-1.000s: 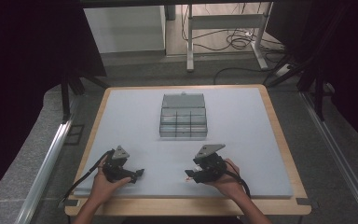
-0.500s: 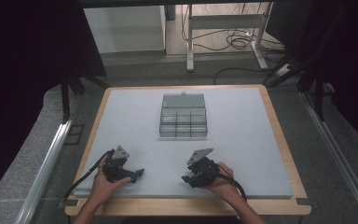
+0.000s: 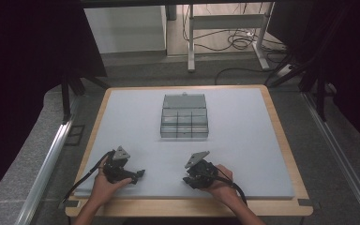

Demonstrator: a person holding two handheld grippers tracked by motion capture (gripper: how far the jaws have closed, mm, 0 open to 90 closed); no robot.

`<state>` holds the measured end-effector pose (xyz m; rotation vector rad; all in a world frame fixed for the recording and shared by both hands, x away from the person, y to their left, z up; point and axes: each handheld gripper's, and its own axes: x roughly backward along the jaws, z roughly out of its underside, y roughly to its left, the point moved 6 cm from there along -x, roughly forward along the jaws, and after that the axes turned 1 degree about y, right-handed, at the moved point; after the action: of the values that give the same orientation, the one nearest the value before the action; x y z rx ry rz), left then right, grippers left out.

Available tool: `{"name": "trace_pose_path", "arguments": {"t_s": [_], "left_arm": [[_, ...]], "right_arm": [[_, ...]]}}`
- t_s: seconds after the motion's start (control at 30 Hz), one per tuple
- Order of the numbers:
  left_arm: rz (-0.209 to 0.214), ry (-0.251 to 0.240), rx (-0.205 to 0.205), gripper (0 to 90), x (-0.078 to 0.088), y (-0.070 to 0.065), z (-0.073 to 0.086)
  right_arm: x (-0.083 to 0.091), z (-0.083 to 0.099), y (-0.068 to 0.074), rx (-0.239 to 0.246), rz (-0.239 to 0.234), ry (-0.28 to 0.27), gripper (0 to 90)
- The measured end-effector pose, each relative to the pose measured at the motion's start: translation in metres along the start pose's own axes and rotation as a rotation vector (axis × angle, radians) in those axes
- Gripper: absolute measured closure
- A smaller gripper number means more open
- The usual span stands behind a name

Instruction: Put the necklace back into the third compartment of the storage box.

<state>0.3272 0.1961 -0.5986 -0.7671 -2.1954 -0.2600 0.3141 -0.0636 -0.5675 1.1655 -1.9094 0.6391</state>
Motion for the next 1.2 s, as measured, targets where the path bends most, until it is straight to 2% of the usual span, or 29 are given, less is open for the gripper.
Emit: {"name": "trace_pose_path", "arguments": {"t_s": [0.27,0.5,0.6,0.8,1.07,1.1,1.2], "left_arm": [[0.000,0.000,0.000,0.0,0.000,0.000,0.000],[0.000,0.000,0.000,0.0,0.000,0.000,0.000],[0.001,0.000,0.001,0.0,0.000,0.000,0.000],[0.001,0.001,0.000,0.0,0.000,0.000,0.000],[0.001,0.001,0.000,0.0,0.000,0.000,0.000],[0.001,0.000,0.000,0.0,0.000,0.000,0.000],[0.001,0.001,0.001,0.0,0.000,0.000,0.000]], "right_arm": [[0.001,-0.001,0.001,-0.010,0.027,0.023,77.2],[0.001,-0.001,0.000,-0.028,0.016,0.020,77.6],[0.001,-0.001,-0.002,-0.059,-0.008,0.013,77.6],[0.011,-0.005,-0.010,-0.116,-0.030,-0.051,77.6],[0.031,-0.013,-0.011,-0.119,-0.022,-0.114,77.6],[0.038,-0.016,-0.013,-0.119,-0.017,-0.132,77.6],[0.042,-0.018,-0.015,-0.124,-0.017,-0.144,77.6]]}}
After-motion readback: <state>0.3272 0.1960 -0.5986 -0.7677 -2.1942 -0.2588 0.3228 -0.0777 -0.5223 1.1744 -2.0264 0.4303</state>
